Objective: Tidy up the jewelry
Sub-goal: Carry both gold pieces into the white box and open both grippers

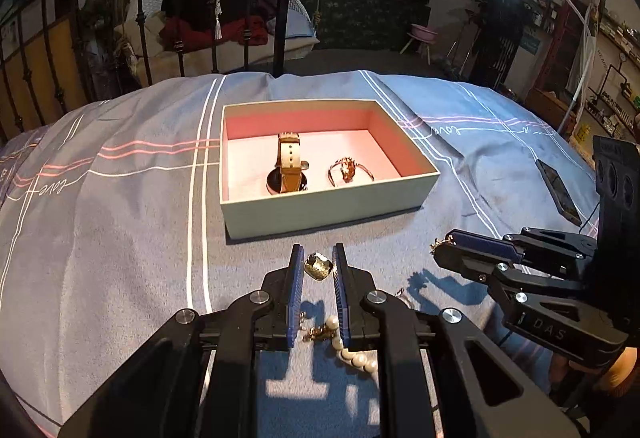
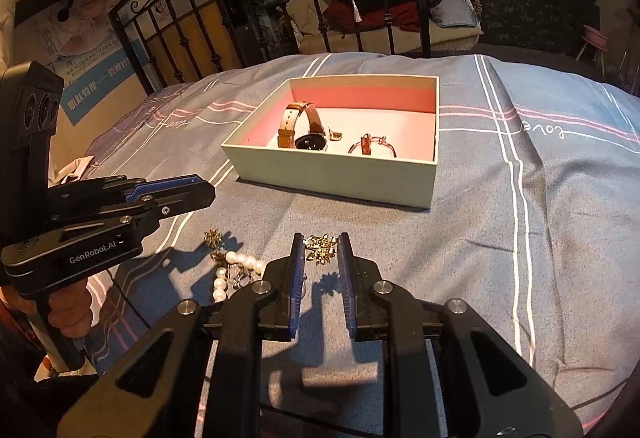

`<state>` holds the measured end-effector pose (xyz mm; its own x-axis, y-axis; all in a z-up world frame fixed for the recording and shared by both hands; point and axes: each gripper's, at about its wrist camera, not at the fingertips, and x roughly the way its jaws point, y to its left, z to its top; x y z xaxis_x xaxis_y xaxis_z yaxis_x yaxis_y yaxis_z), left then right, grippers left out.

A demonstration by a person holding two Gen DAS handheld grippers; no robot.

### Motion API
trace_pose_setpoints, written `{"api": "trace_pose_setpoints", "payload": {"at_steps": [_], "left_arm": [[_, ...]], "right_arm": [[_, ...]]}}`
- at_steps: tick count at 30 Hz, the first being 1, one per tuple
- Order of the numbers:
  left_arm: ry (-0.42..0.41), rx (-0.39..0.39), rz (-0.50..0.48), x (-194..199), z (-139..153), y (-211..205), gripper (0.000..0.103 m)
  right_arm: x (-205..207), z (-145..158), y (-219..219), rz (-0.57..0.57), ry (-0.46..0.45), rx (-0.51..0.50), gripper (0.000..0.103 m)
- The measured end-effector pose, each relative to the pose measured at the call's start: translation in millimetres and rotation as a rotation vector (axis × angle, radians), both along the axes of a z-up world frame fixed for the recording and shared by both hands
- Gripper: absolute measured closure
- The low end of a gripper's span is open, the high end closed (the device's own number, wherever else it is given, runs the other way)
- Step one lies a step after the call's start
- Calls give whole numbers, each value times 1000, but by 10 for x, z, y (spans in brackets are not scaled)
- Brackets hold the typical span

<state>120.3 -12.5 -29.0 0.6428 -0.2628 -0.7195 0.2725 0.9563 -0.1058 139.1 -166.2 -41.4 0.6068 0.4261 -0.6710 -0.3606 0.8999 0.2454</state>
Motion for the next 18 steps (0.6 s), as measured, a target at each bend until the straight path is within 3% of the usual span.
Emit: {"api": "trace_pose_setpoints", "payload": {"at_steps": [9,18], "left_arm": [[14,-33,14,729,292,-110,89],[59,7,13,1311,289,-295,89]], "right_arm": [[588,295,66,-28,-71,-40,85],[1033,270,89,-54,-61,-69,85]]}}
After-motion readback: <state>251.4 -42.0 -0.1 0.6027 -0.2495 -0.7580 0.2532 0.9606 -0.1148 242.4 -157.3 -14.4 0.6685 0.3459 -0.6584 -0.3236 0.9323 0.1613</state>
